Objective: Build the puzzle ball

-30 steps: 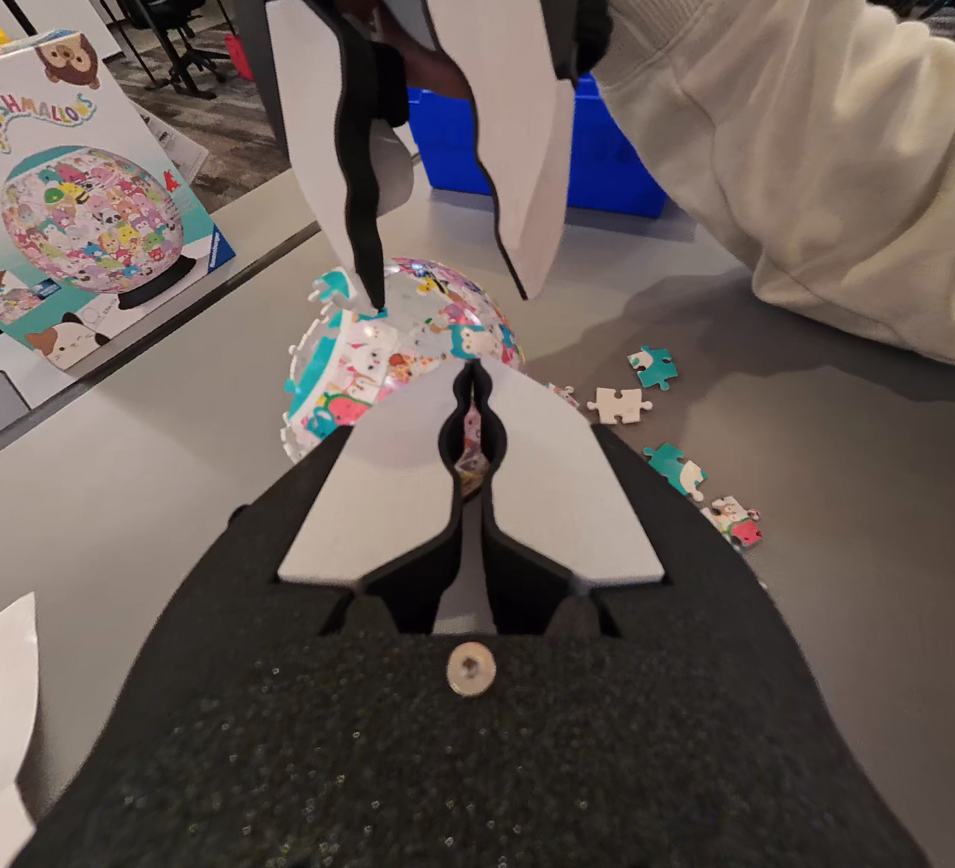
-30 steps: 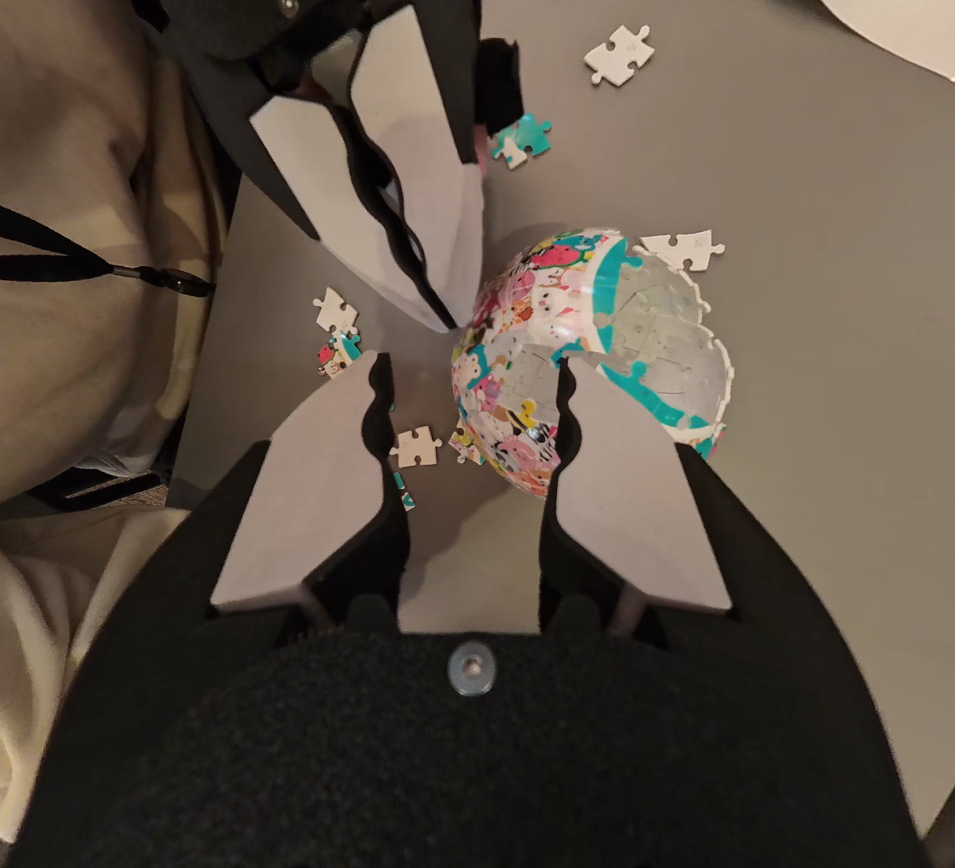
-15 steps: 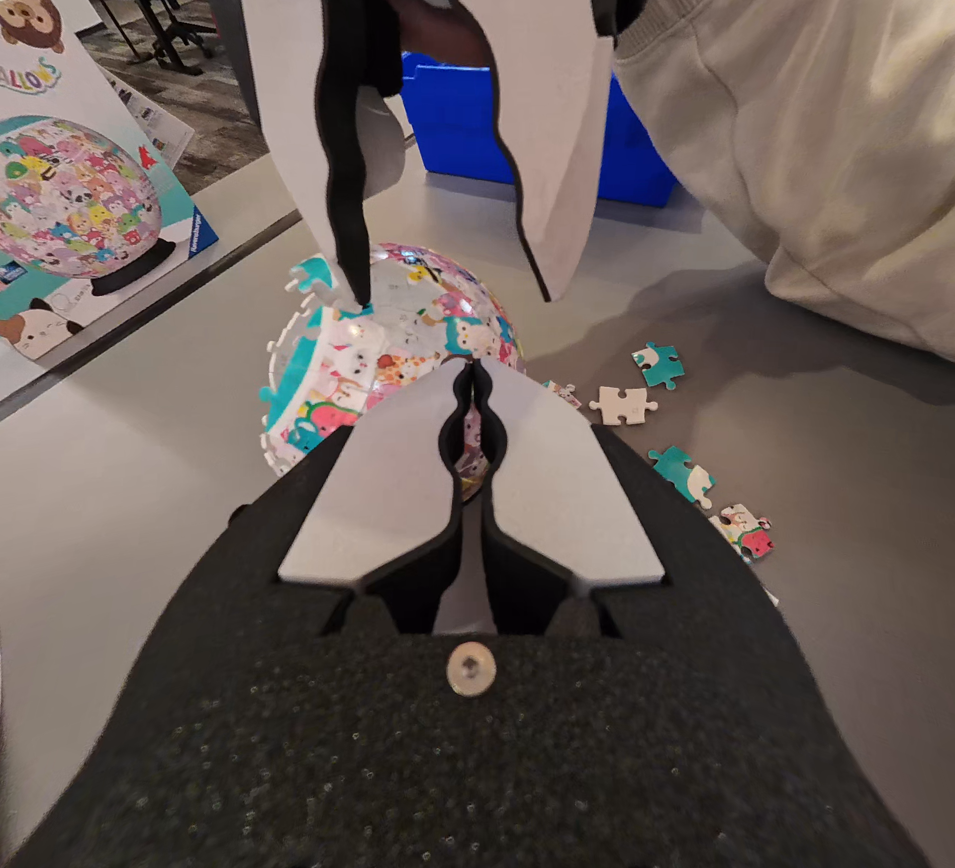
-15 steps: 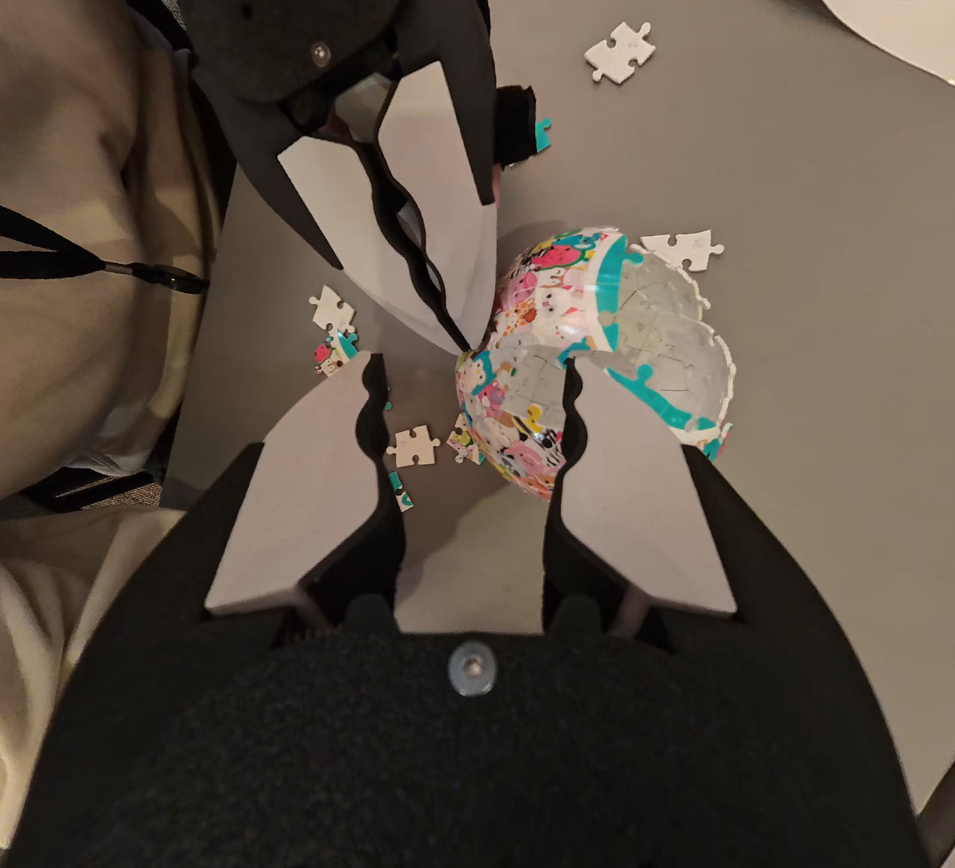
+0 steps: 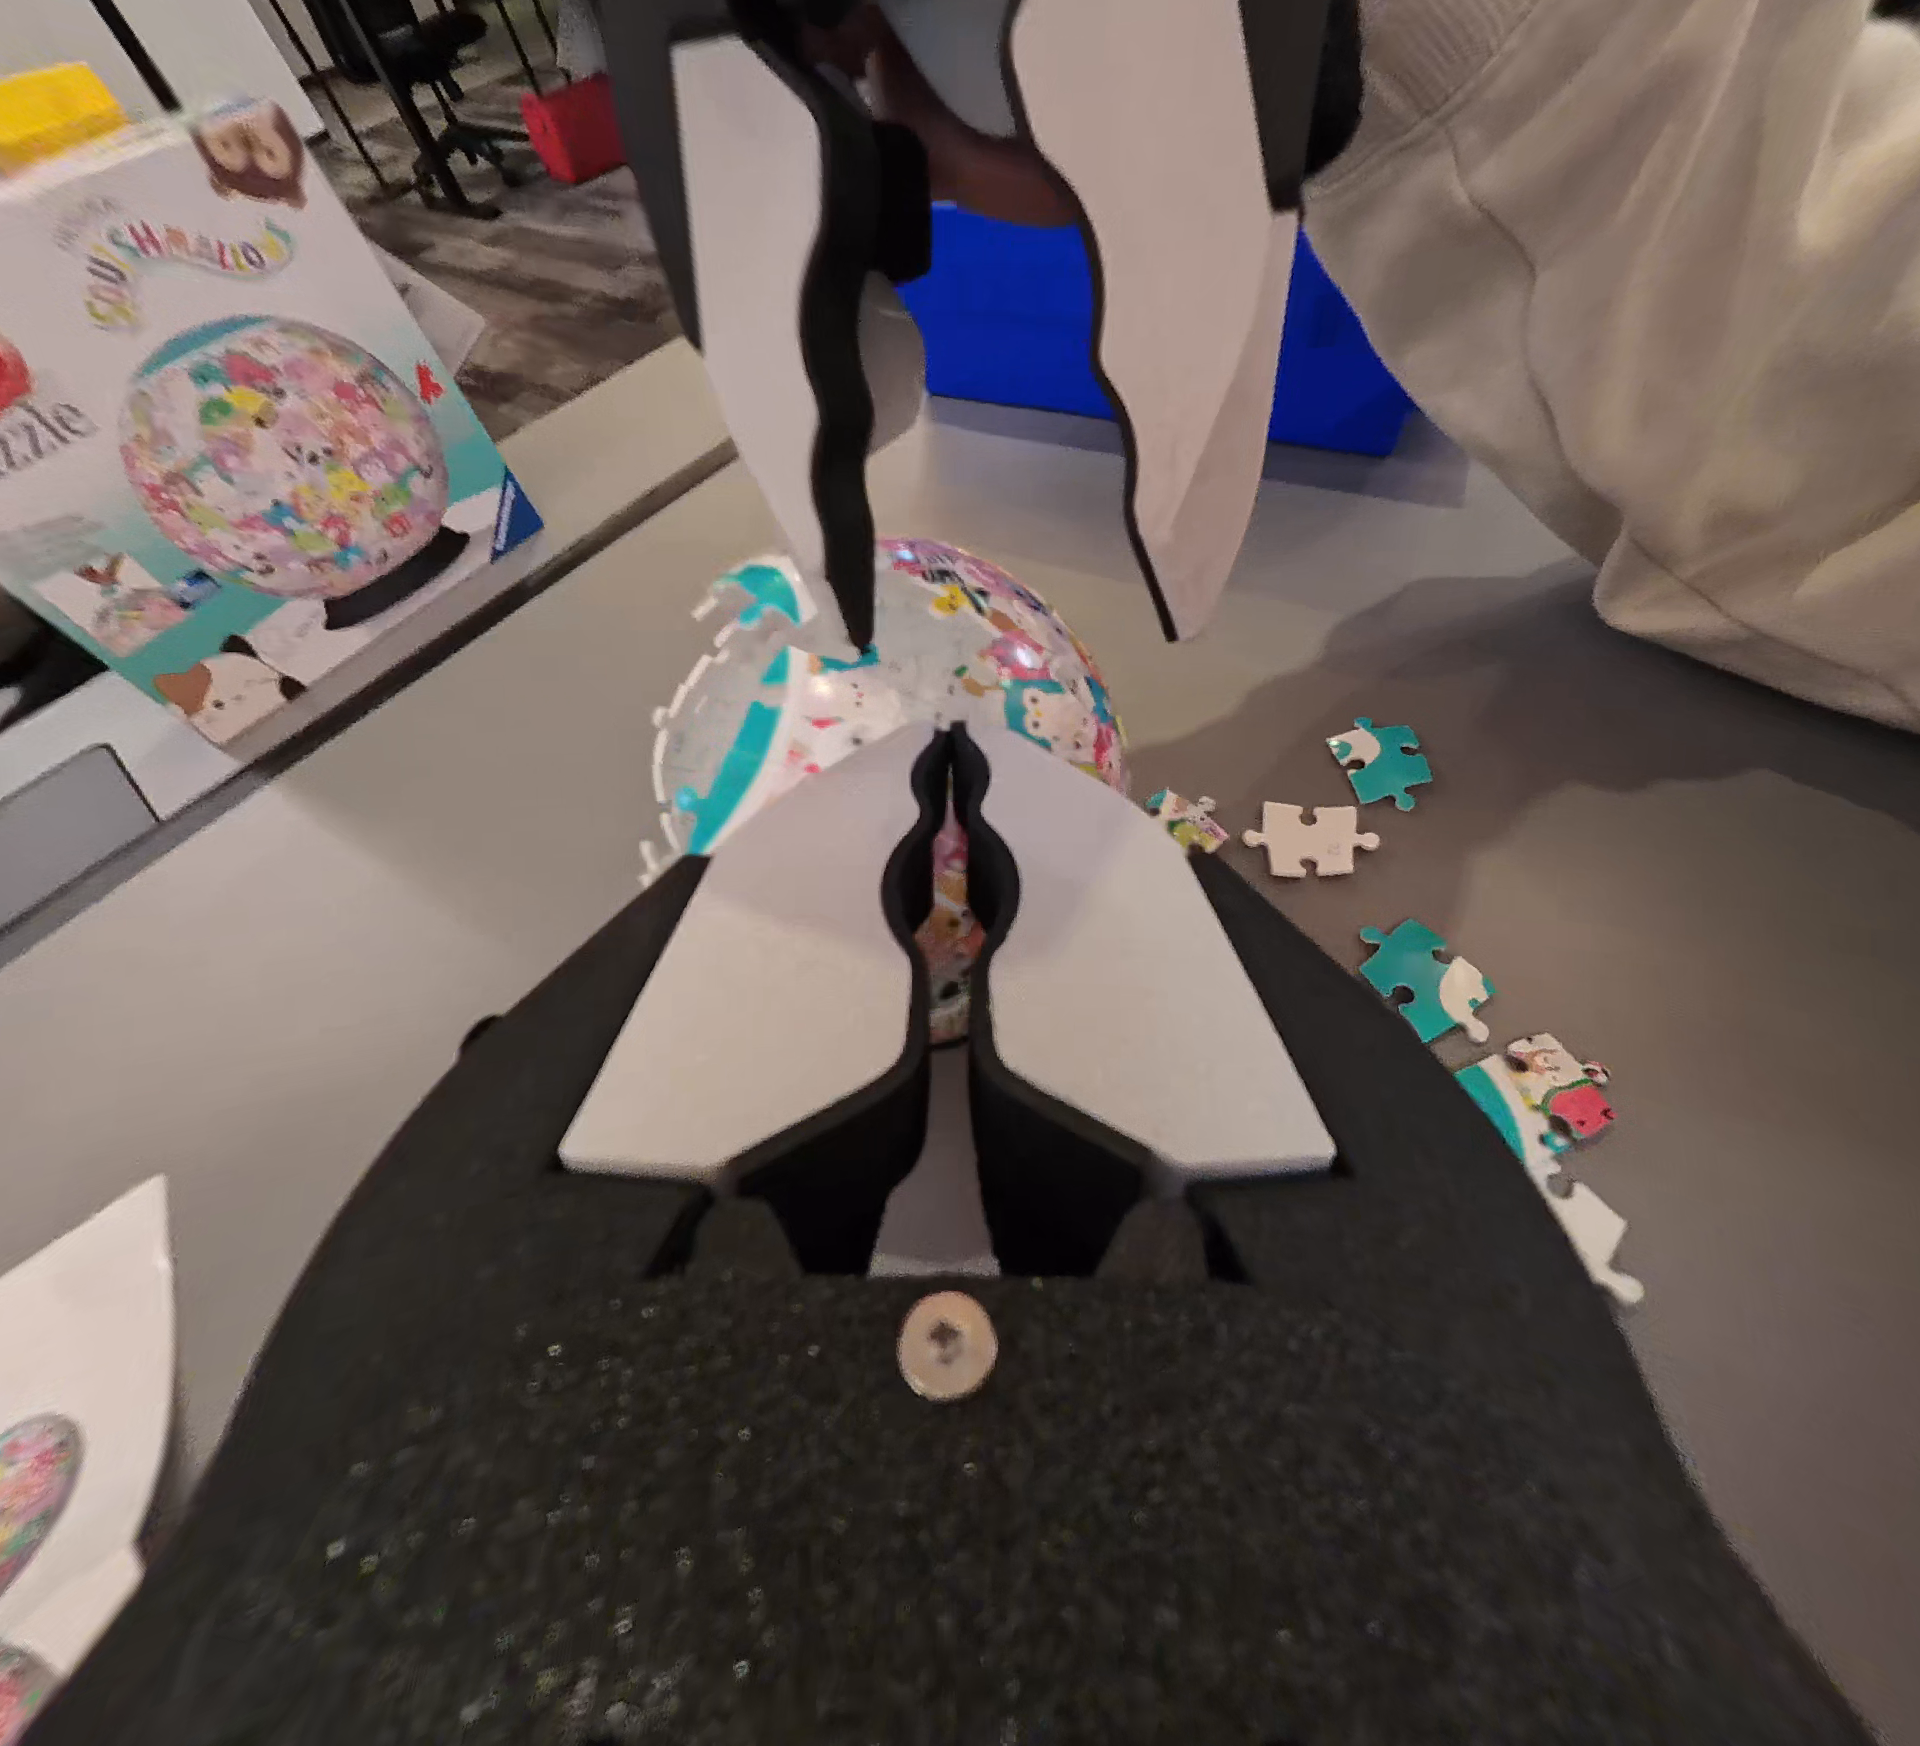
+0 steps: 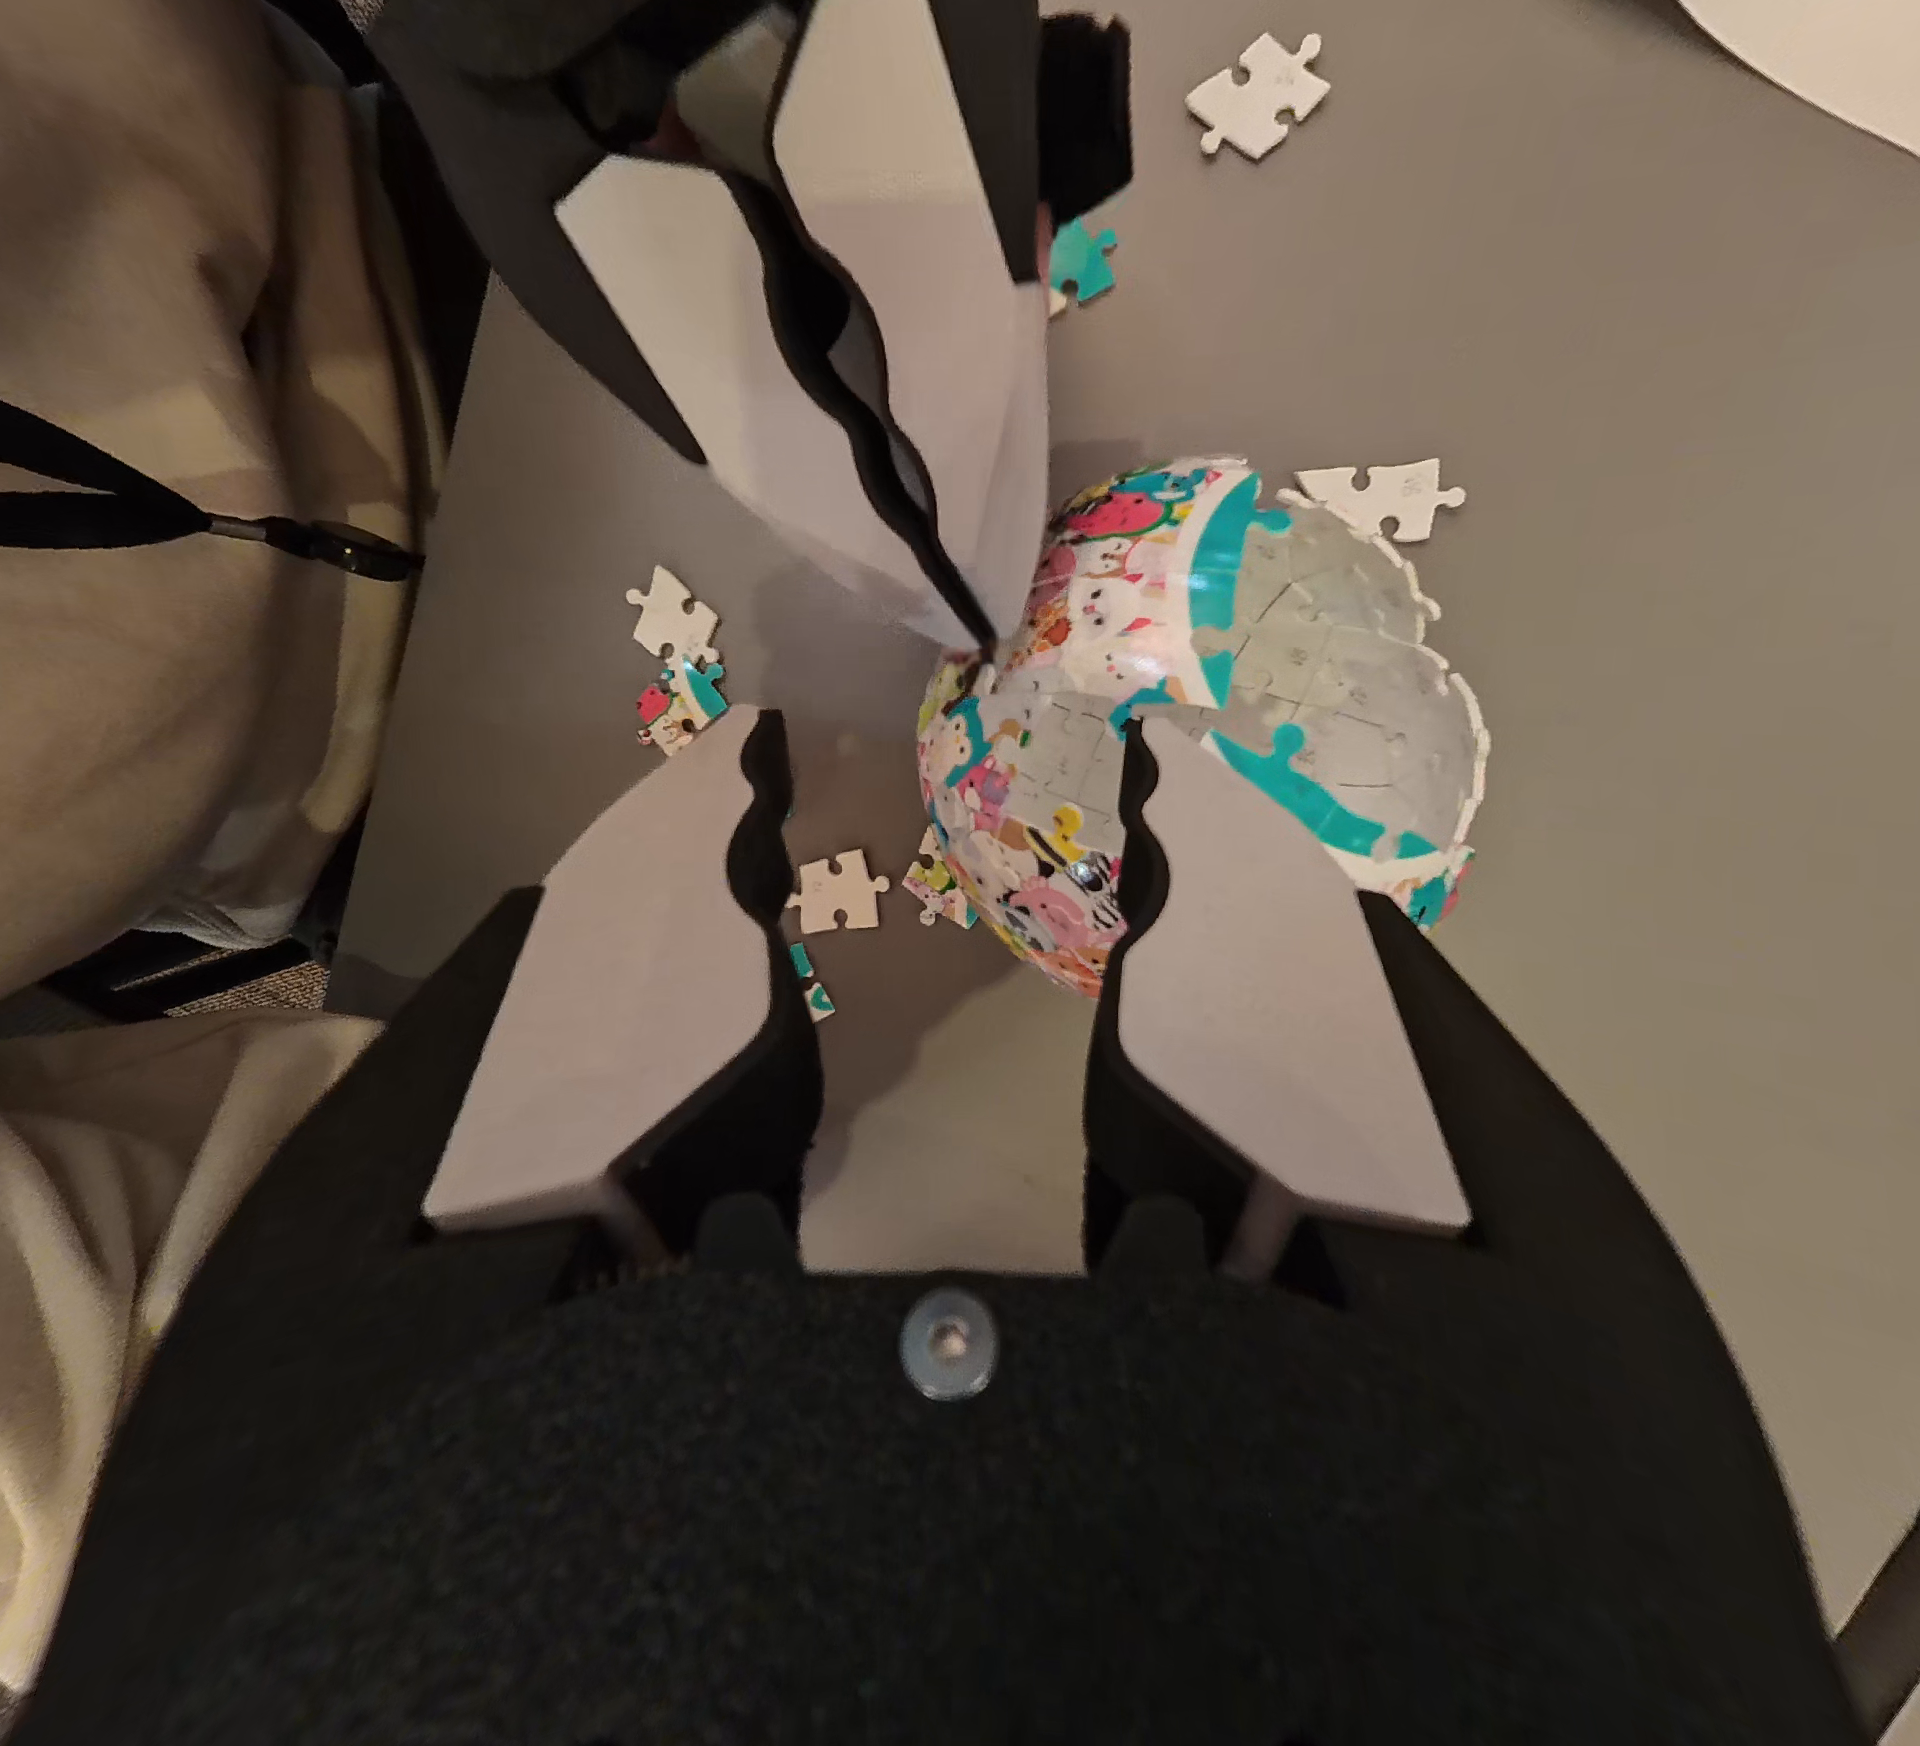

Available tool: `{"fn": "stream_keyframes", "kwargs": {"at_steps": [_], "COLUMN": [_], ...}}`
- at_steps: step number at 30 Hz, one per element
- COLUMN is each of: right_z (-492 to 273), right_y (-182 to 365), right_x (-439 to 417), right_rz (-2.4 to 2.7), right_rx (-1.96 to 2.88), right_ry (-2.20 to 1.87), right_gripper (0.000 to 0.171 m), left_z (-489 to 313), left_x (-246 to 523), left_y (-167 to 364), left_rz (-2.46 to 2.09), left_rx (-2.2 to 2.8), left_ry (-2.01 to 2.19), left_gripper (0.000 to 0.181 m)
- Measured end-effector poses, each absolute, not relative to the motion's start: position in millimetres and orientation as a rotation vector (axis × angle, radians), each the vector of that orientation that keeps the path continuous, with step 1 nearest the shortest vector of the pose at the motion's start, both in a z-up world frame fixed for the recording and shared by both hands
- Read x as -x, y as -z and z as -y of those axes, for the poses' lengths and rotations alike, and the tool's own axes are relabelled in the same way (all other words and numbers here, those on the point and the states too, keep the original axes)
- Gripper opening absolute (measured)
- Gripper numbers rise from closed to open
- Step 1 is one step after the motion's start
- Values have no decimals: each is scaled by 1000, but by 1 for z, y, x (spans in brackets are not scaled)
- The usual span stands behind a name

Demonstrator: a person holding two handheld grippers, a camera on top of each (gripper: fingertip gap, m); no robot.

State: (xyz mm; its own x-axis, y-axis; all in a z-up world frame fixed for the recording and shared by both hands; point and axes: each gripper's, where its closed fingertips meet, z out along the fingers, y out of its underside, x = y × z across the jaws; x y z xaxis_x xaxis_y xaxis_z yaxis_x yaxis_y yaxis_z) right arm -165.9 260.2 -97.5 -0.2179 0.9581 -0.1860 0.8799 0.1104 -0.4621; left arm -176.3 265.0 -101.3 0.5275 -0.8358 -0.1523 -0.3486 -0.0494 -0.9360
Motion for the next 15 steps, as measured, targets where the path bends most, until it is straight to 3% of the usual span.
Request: {"fn": "stream_keyframes", "kwargs": {"at_steps": [1,4,11,15], "right_z": [-260,-264,-277,-272], "right_y": [98,97,93,84], "right_x": [166,165,159,168], "right_rz": [2217,2203,2040,1874], "right_rx": [1853,1856,1807,1626], "right_ry": [-730,-686,-452,-462], "right_gripper": [61,54,53,34], "left_z": [-266,-274,-276,-283], "left_x": [180,188,179,175], "left_y": [96,83,90,94], "left_rz": [-1027,-1066,-1408,-1572], "left_rx": [1622,1612,1655,1654], "left_ry": [542,582,949,1020], "left_gripper": [0,26,29,29]}}
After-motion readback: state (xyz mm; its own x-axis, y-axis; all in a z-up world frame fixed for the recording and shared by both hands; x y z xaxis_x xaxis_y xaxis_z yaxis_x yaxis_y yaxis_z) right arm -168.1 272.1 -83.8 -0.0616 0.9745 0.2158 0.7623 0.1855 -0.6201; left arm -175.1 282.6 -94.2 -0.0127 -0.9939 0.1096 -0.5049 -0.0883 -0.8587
